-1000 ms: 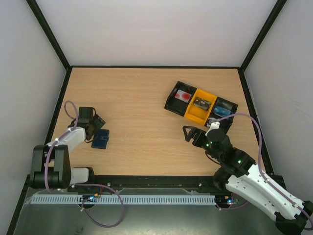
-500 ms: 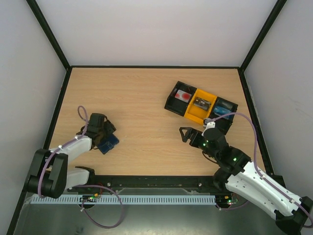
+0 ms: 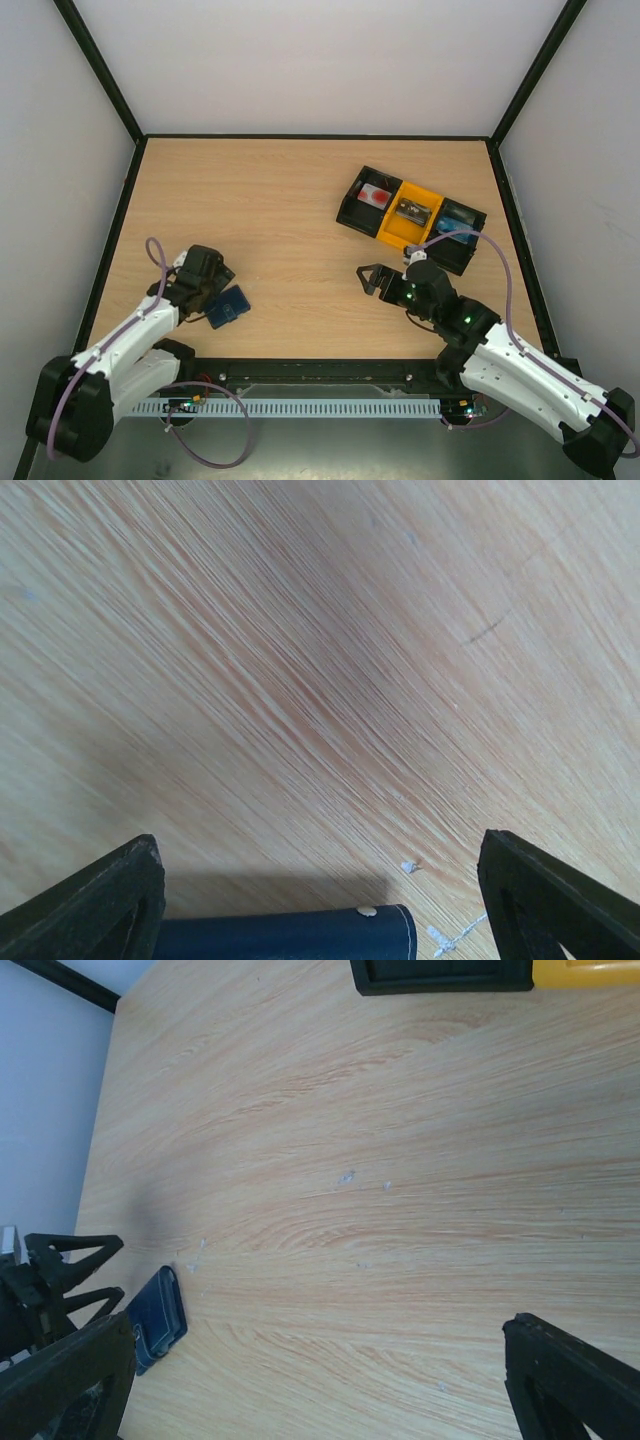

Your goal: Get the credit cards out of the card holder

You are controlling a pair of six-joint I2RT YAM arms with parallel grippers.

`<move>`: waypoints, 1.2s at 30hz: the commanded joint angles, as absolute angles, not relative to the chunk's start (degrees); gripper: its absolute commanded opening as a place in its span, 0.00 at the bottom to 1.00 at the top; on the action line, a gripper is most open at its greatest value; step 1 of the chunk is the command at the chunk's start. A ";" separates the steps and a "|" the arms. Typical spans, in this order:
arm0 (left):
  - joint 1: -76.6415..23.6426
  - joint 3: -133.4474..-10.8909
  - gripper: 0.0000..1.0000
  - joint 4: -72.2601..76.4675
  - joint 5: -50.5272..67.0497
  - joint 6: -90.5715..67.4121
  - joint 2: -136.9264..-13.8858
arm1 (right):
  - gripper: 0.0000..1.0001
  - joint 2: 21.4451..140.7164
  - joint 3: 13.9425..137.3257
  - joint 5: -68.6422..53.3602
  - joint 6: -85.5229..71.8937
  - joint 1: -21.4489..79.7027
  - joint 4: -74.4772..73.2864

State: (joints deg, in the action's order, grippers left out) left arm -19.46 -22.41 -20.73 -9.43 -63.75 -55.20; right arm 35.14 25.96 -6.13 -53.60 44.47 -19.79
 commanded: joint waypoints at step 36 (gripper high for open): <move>-46.28 -22.86 0.55 -3.97 -0.95 -69.05 -63.63 | 0.96 34.73 21.91 -7.89 -55.35 44.23 -14.02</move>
